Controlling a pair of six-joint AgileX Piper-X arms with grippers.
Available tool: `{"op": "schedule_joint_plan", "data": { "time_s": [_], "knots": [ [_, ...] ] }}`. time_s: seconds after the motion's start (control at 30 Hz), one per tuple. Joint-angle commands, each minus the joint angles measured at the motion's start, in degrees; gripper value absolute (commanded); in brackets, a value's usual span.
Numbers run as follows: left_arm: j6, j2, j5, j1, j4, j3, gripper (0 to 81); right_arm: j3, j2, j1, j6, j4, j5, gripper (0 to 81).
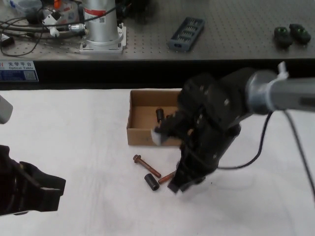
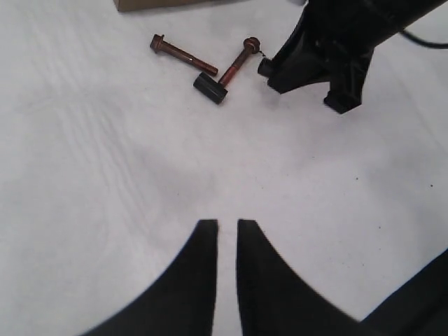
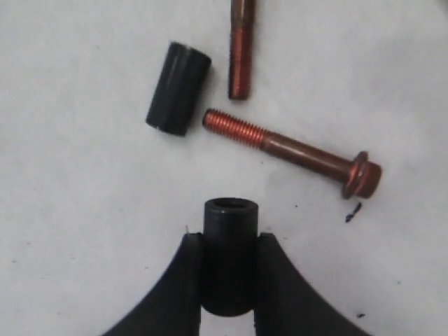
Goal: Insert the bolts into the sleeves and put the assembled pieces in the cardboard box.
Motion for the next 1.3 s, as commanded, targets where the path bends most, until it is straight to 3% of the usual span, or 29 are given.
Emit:
{"op": "schedule_joint_plan", "data": {
  "time_s": [0.0,0.33,0.57,0.87,0.93,1.1,1.27],
  "knots": [
    [1.7,-0.4,0.5,0.1,0.0,-0.1,8.1,-0.4,-8.5,0.2,3.6,0.1,-1.3,3.6],
    [6.3,10.4,3.5,-0.8,0.0,-5.0,8.1,2.9,-21.4,0.2,5.4,1.1,-1.3,3.6],
    [11.6,21.1,2.6,-4.6,0.0,-12.2,8.1,19.3,-34.9,0.2,9.9,-2.9,-1.3,3.6],
    [18.3,34.5,-5.5,-11.1,0.0,-20.8,8.1,38.4,-60.2,0.2,22.4,-7.0,-0.9,3.6],
    [18.7,37.8,-5.5,-12.2,0.0,-23.2,11.1,40.8,-65.5,0.2,24.8,-7.0,-0.9,3.6],
    [19.1,45.2,-8.6,-14.4,0.0,-29.0,33.2,44.9,-77.9,0.2,29.9,-6.0,-0.6,3.6],
    [22.5,52.4,-10.6,-15.9,3.7,-36.5,31.2,45.7,-85.8,0.2,32.0,-0.1,2.2,3.6]
  ]
}}
